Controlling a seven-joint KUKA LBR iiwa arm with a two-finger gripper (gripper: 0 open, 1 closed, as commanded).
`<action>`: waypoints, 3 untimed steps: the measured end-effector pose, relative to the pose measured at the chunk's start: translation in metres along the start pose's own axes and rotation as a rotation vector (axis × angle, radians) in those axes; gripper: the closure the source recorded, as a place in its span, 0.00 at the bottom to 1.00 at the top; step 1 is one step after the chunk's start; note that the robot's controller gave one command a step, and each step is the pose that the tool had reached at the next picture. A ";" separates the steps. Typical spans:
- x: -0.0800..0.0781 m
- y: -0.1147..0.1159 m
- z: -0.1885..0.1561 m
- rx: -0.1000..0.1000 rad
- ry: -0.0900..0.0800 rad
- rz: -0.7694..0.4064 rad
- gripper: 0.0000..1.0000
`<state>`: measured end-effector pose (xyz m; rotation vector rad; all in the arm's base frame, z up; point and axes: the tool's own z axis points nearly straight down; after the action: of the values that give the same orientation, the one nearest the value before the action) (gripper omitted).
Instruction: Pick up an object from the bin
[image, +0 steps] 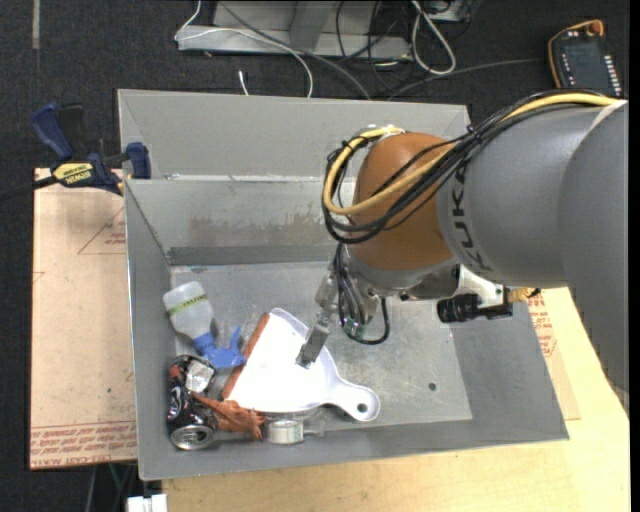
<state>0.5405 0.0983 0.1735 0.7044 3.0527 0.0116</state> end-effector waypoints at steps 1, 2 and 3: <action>-0.038 -0.038 0.073 0.012 0.009 0.065 0.00; 0.022 0.000 0.038 -0.011 -0.003 0.217 0.00; 0.007 -0.008 0.042 -0.005 0.001 0.272 0.00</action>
Offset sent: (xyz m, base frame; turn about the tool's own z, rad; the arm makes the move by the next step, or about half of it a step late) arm -0.0190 0.0062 -0.0386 0.2229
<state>0.5316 0.0942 0.1310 1.1118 2.9299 0.0205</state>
